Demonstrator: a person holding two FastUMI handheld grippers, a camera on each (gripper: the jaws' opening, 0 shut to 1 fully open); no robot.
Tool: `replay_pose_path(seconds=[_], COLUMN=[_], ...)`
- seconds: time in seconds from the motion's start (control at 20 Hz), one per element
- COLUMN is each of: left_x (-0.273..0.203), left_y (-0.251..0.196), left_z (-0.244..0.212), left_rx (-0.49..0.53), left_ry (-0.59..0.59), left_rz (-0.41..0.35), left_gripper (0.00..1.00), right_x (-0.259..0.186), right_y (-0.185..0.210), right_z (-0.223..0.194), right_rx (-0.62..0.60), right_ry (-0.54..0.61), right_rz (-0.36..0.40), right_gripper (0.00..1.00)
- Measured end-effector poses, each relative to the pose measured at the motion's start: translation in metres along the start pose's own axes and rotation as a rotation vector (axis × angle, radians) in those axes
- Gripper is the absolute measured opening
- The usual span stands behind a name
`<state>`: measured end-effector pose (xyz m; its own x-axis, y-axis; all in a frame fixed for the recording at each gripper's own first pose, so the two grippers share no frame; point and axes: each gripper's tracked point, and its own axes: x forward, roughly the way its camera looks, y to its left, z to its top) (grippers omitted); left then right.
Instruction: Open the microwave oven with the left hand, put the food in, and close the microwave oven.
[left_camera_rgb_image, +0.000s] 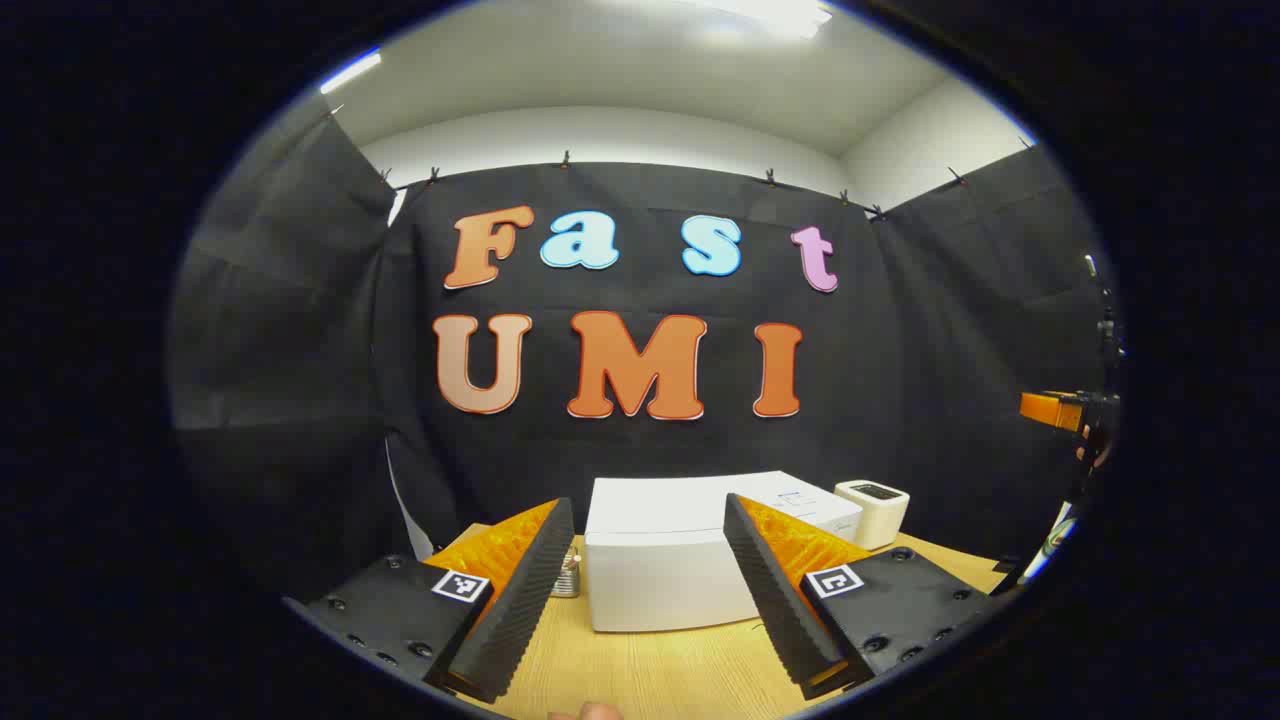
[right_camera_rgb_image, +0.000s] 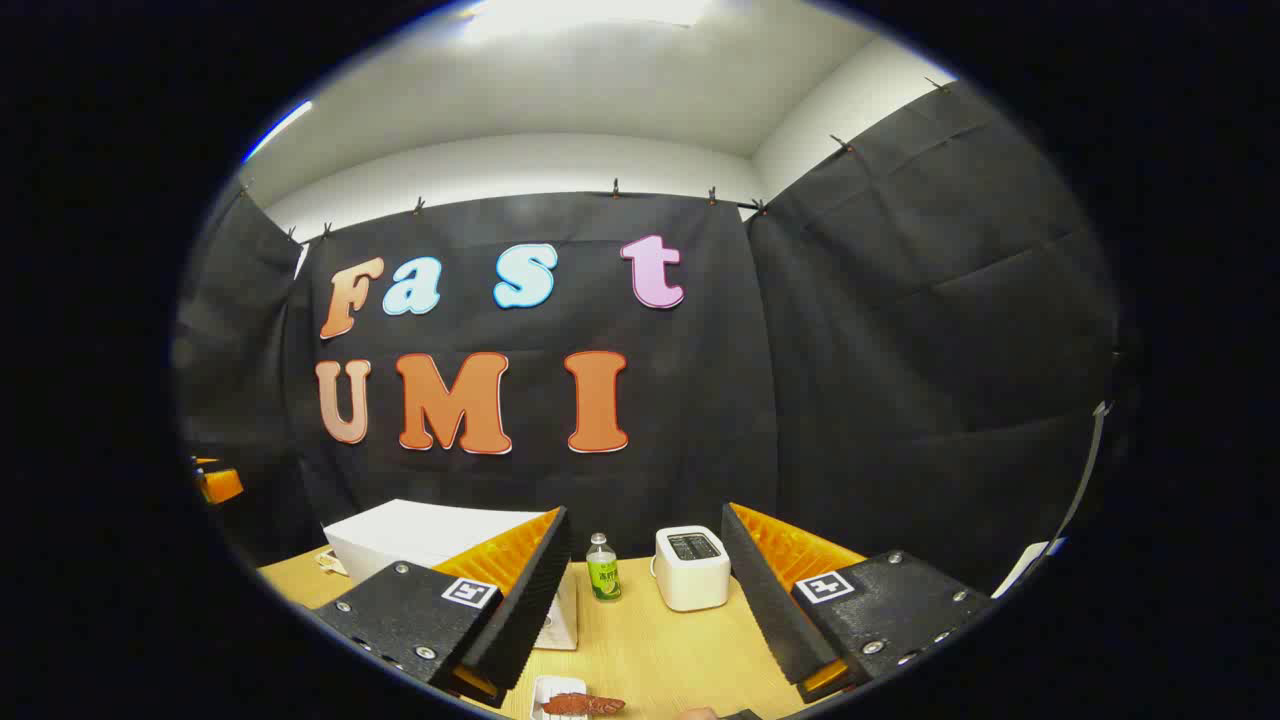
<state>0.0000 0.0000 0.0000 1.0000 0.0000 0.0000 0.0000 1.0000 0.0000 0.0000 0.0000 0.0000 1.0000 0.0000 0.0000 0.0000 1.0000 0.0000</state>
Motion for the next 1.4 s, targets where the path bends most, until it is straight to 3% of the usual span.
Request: replay_pose_path(seconds=[0.3, 0.65, 0.75, 0.8, 0.9, 1.05, 1.1, 1.15, 1.2, 1.25, 1.3, 1.4], left_x=[0.001, 0.005, 0.009, 0.012, 0.017, 0.018, 0.019, 0.018, 0.019, 0.021, 0.022, 0.023], left_y=[0.018, 0.02, 0.02, 0.019, 0.021, 0.028, 0.031, 0.032, 0.032, 0.032, 0.032, 0.029], left_z=[0.004, 0.003, 0.0, -0.003, -0.01, -0.018, -0.019, -0.019, -0.02, -0.02, -0.025, -0.03], left_rx=[0.043, 0.042, 0.022, 0.005, -0.023, -0.022, -0.022, -0.027, -0.028, -0.022, -0.013, -0.004], left_ry=[-0.008, 0.009, 0.02, 0.028, 0.044, 0.055, 0.055, 0.05, 0.044, 0.041, 0.044, 0.046], left_rz=[0.057, 0.074, 0.067, 0.061, 0.063, 0.084, 0.092, 0.099, 0.105, 0.114, 0.122, 0.131], left_gripper=[0.94, 0.98, 0.94, 0.98, 0.98, 0.94, 0.96, 0.99, 0.94, 0.98, 0.94, 0.94], right_x=[0.011, 0.004, 0.004, 0.004, 0.003, 0.005, 0.006, 0.008, 0.008, 0.01, 0.01, 0.013], right_y=[0.022, 0.03, 0.025, 0.022, 0.021, 0.017, 0.015, 0.016, 0.017, 0.018, 0.02, 0.023], right_z=[-0.007, -0.01, -0.005, -0.007, -0.008, -0.01, -0.013, -0.017, -0.019, -0.02, -0.02, -0.018], right_rx=[0.007, -0.009, -0.023, -0.031, -0.03, -0.028, -0.031, -0.034, -0.031, -0.024, -0.017, -0.008], right_ry=[0.017, 0.075, 0.071, 0.07, 0.072, 0.061, 0.061, 0.066, 0.071, 0.072, 0.069, 0.058], right_rz=[0.041, 0.096, 0.085, 0.076, 0.072, 0.065, 0.06, 0.061, 0.064, 0.069, 0.076, 0.083], right_gripper=[0.93, 0.93, 0.93, 0.93, 0.93, 0.93, 0.97, 0.93, 0.93, 0.97, 0.93, 0.93])
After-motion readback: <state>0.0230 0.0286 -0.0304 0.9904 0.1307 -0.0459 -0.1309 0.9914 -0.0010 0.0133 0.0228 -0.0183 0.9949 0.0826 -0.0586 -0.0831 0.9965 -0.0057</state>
